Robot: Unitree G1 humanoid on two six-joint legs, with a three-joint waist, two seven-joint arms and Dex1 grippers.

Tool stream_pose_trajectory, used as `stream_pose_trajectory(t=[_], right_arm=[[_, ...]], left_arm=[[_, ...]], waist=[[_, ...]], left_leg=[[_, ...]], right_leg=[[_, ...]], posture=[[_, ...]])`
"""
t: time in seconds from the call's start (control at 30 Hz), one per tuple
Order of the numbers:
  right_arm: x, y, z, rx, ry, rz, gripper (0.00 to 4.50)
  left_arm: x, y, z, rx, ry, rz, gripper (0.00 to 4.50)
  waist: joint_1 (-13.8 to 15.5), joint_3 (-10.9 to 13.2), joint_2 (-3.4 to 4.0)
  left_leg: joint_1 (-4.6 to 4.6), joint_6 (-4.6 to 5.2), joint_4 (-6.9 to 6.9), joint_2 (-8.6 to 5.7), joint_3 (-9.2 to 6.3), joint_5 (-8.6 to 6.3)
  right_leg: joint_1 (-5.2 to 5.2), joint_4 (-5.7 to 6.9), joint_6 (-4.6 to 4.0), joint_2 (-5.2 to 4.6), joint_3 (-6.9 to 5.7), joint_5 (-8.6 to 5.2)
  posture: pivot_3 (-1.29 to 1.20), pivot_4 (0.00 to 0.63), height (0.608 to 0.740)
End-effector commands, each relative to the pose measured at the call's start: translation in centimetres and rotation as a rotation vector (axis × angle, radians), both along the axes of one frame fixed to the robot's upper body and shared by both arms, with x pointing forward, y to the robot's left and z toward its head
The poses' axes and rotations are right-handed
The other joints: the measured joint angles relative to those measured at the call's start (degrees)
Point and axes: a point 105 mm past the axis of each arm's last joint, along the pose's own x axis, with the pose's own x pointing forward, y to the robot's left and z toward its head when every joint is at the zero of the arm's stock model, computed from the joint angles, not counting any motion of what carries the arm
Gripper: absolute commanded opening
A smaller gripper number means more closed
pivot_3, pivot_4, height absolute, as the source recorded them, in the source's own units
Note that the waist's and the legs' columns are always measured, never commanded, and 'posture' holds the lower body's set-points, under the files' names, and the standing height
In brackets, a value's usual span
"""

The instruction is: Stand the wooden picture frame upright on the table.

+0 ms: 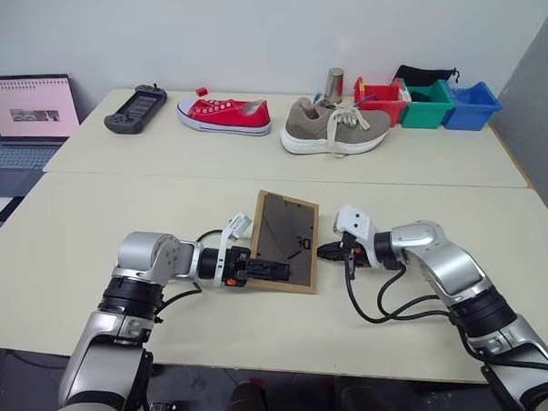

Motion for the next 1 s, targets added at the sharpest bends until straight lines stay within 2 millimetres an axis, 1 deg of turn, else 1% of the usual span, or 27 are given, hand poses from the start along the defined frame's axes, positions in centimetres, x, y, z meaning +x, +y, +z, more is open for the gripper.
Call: stream_pose_trajectory(t=[0.03,0.1,0.13,0.17,0.27,0.3,0.33,0.37,0.4,0.47,0.53,0.57,0.63,0.77,0.83,0.87,0.9,0.93,1.0], right_arm=[[0.5,-2.6,3.0,0.018,-0.072,-0.053,0.0],[0.6,-3.2,4.7,0.047,-0.081,-0.068,0.0],[0.5,-3.2,5.7,0.073,-0.081,-0.067,0.0],[0.4,-3.1,6.7,0.105,-0.076,-0.06,0.0],[0.0,-1.9,10.1,0.241,-0.036,-0.025,0.0],[-0.2,-1.3,11.1,0.288,-0.008,-0.011,0.36],[-0.4,-0.6,11.8,0.328,0.016,0.009,0.61],[-0.5,0.0,12.4,0.357,0.036,0.028,0.72],[-0.8,0.6,12.8,0.374,0.051,0.048,0.94],[-0.9,1.5,13.2,0.388,0.062,0.07,1.33],[-0.6,2.2,13.4,0.407,0.071,0.071,1.85],[-0.6,2.5,13.5,0.412,0.076,0.079,2.04],[-0.5,3.0,13.4,0.413,0.079,0.088,2.56],[0.2,3.7,12.9,0.392,0.066,0.077,3.37],[0.6,4.0,13.1,0.402,0.07,0.062,3.77],[0.7,4.1,13.2,0.409,0.075,0.061,4.07],[0.7,4.1,13.3,0.414,0.081,0.067,4.27],[0.6,4.3,13.3,0.413,0.083,0.077,4.46],[0.8,4.6,13.0,0.408,0.084,0.079,4.46]], left_arm=[[0.6,0.0,2.8,-0.06,-0.079,0.036,1.01],[1.0,0.0,3.7,-0.078,-0.126,0.065,1.01],[1.1,0.0,4.3,-0.093,-0.146,0.072,1.01],[1.1,-0.1,4.7,-0.104,-0.168,0.075,1.01],[1.4,-0.6,5.9,-0.116,-0.254,0.08,1.01],[1.4,-0.8,6.2,-0.117,-0.276,0.081,1.01],[1.5,-1.1,6.2,-0.106,-0.297,0.084,1.01],[1.6,-1.3,6.1,-0.094,-0.313,0.085,1.01],[1.7,-1.5,6.0,-0.089,-0.325,0.084,1.01],[1.6,-1.9,6.2,-0.087,-0.356,0.073,1.01],[1.7,-2.0,6.3,-0.086,-0.375,0.069,1.01],[1.7,-2.0,6.3,-0.074,-0.39,0.07,1.01],[1.9,-2.0,6.1,-0.048,-0.412,0.067,1.01],[1.3,-2.0,6.4,-0.062,-0.426,0.038,1.01],[0.9,-1.9,6.5,-0.066,-0.433,0.024,1.01],[0.8,-1.8,6.6,-0.069,-0.435,0.02,1.01],[0.7,-1.8,6.7,-0.069,-0.437,0.018,1.01],[0.7,-1.7,6.7,-0.07,-0.44,0.017,1.01],[0.7,-1.7,6.8,-0.071,-0.446,0.016,1.01]], waist=[[0.0,0.0,-0.01],[-0.1,0.0,-0.01],[-0.1,0.0,-0.01],[-0.1,0.0,-0.01],[-0.6,0.1,0.0],[-0.7,0.1,0.0],[-0.7,0.1,0.0],[-0.6,0.1,0.0],[-0.6,0.1,0.0],[-0.4,0.1,0.0],[-0.2,0.1,0.0],[-0.2,0.1,0.0],[-0.2,0.1,0.0],[-0.2,0.1,0.0],[-0.3,0.1,0.0],[-0.3,0.1,0.0],[-0.3,0.1,0.0],[-0.4,0.1,0.0],[-0.3,0.1,0.0]], left_leg=[[-0.01,0.0,0.0,0.0,0.0,0.0],[-0.01,0.0,-0.02,0.02,0.0,0.0],[-0.02,0.0,-0.03,0.02,0.0,0.0],[-0.01,0.0,-0.03,0.02,0.0,0.0],[-0.03,0.0,-0.05,0.03,0.03,0.0],[-0.02,0.0,-0.05,0.05,0.03,0.0],[0.0,0.0,-0.05,0.05,0.02,0.0],[0.0,0.0,-0.05,0.06,0.01,0.01],[0.0,-0.01,-0.05,0.06,-0.01,0.01],[-0.02,-0.01,-0.05,0.05,0.0,0.0],[-0.05,-0.01,-0.05,0.04,0.0,0.0],[-0.09,-0.01,-0.05,0.03,0.0,0.0],[-0.22,-0.01,-0.03,0.02,0.02,0.0],[-0.31,-0.01,-0.04,0.03,0.02,0.0],[-0.38,0.0,-0.04,0.04,0.01,0.01],[-0.42,-0.01,-0.04,0.04,0.02,0.01],[-0.43,-0.01,-0.04,0.04,0.02,0.01],[-0.43,-0.01,-0.04,0.04,0.02,0.01],[-0.43,-0.01,-0.03,0.04,0.01,0.01]], right_leg=[[0.0,-0.02,0.0,0.0,0.0,0.0],[-0.03,-0.01,0.0,0.01,0.0,0.0],[-0.04,-0.01,0.0,0.01,0.0,0.0],[-0.04,-0.01,0.0,0.01,0.0,0.0],[-0.1,0.01,-0.01,0.01,0.04,0.0],[-0.1,0.02,-0.01,0.02,0.04,0.0],[-0.1,0.04,-0.01,0.02,0.04,0.01],[-0.09,0.04,-0.01,0.03,0.02,0.01],[-0.08,0.04,-0.01,0.03,0.0,0.01],[-0.07,0.02,-0.01,0.01,0.0,0.01],[-0.08,-0.01,-0.01,0.01,0.0,0.01],[-0.12,-0.01,-0.01,0.0,0.01,0.01],[-0.26,0.0,-0.01,-0.01,0.02,0.01],[-0.35,0.02,-0.01,0.0,0.0,0.01],[-0.42,0.02,-0.01,0.0,0.0,0.01],[-0.48,0.04,-0.02,0.0,0.01,0.01],[-0.5,0.06,-0.02,0.0,0.01,0.01],[-0.5,0.07,-0.02,0.0,0.01,0.01],[-0.5,0.07,-0.02,0.0,-0.01,0.01]], posture=[[0.0,0.15,0.74],[0.0,0.15,0.74],[0.0,0.15,0.74],[0.0,0.15,0.74],[0.0,0.15,0.74],[0.0,0.15,0.74],[0.0,0.15,0.74],[0.0,0.15,0.74],[0.0,0.15,0.74],[0.0,0.15,0.74],[0.0,0.15,0.74],[0.0,0.15,0.74],[0.0,0.15,0.74],[0.0,0.15,0.74],[0.0,0.15,0.74],[0.0,0.15,0.74],[0.0,0.15,0.74],[0.0,0.15,0.74],[0.0,0.15,0.74]])
